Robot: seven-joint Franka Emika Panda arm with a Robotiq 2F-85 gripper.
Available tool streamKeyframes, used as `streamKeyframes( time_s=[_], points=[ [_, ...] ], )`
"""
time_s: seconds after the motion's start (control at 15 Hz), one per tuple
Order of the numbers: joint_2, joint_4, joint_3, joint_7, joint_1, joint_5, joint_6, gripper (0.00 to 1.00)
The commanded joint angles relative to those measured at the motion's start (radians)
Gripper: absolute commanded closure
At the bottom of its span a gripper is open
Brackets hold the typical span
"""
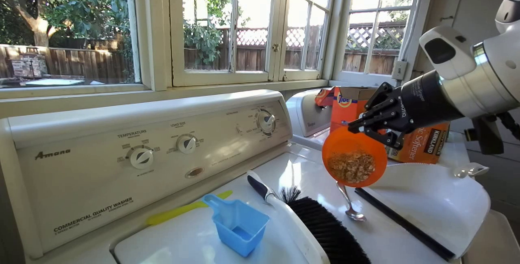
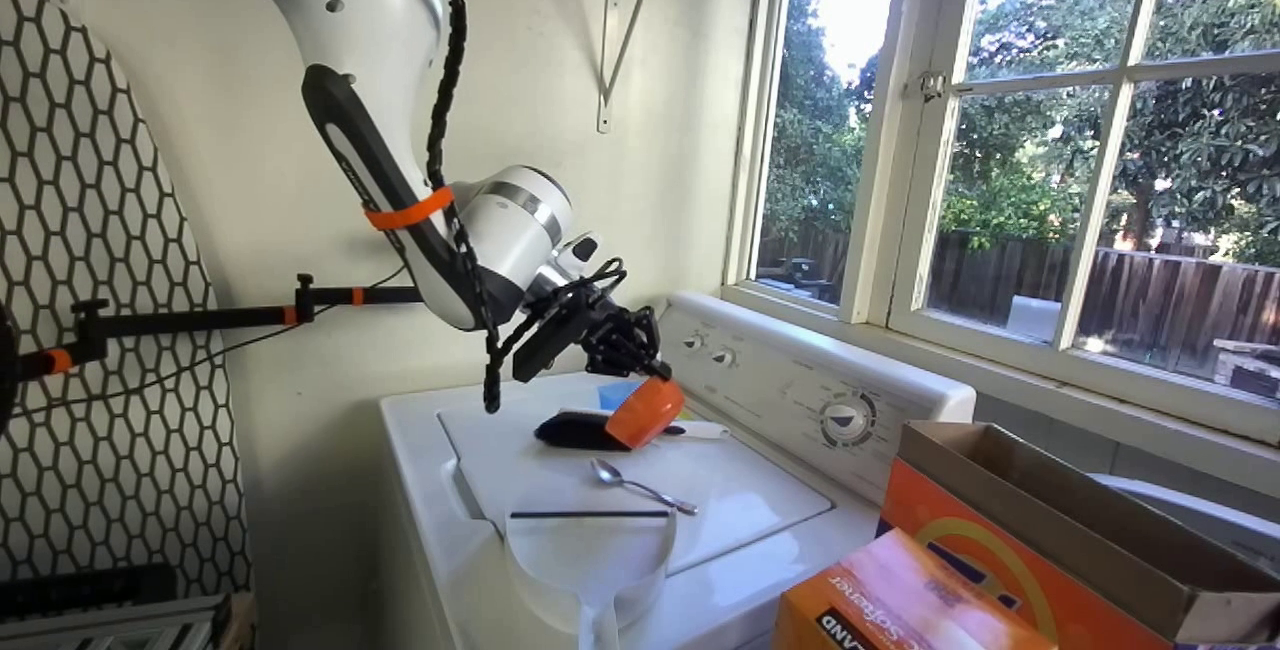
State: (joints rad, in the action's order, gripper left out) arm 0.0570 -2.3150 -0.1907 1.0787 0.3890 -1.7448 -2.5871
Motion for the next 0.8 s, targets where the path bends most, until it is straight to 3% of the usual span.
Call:
streamKeyframes(
  time_s=[0.0, 0.73],
  points=[
    [-0.009, -0.012, -0.051, -0.044, -0.040, -0.015, 0.031, 0.99],
    [-0.007, -0.015, -0.092, -0.191, -0.058, -0.021, 0.043, 0.99]
  ],
)
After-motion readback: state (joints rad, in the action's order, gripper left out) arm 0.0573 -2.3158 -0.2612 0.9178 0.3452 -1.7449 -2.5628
